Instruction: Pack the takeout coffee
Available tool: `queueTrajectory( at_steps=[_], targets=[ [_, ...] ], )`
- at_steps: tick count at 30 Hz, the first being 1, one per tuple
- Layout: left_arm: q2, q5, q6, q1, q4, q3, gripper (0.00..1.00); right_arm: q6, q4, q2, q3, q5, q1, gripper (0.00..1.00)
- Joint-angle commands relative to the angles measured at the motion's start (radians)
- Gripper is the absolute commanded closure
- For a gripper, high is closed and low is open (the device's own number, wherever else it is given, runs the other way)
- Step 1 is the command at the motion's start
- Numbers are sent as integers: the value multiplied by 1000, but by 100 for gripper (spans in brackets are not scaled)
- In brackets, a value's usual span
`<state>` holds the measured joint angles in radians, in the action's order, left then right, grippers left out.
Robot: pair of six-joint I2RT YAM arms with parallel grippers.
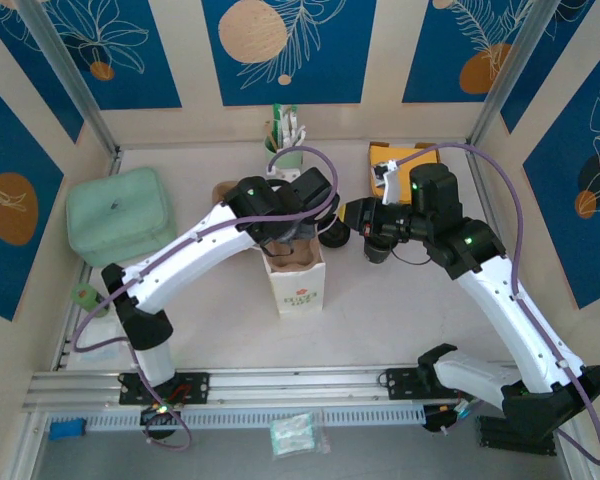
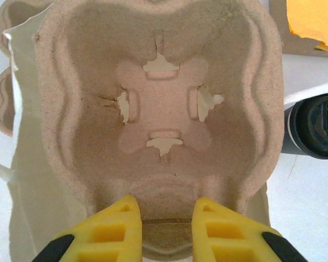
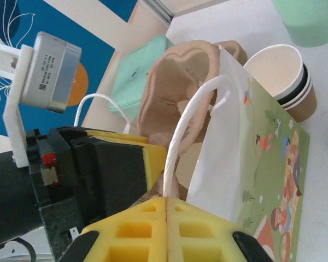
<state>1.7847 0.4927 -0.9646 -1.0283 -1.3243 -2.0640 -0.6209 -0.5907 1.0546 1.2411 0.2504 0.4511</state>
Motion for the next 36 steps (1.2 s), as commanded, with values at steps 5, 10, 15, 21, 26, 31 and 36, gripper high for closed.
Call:
queueTrajectory(
  at_steps=[5, 10, 15, 21, 26, 31, 36],
  targets=[
    [25, -11, -16, -9, -6, 11, 86, -5, 11, -19, -11, 23, -2, 93],
    [20, 15, -11, -1, -16, 2, 86, -3, 9, -20, -13, 24, -3, 93],
    [3, 36, -6, 7, -4, 1, 86, -2, 9, -24, -18, 23, -3, 93],
    [10, 34, 3, 16, 8, -10, 86, -2, 9, -23, -21, 23, -4, 93],
    [11, 44, 5, 18, 15, -19, 86, -2, 4, -27, -25, 21, -4, 93],
    [-8, 48, 1, 17, 47, -13, 87, 1, 3, -30, -30, 21, -5, 93],
    [-25, 63, 4, 17, 59, -20, 87, 1, 3, -28, -34, 21, -5, 93]
  ],
)
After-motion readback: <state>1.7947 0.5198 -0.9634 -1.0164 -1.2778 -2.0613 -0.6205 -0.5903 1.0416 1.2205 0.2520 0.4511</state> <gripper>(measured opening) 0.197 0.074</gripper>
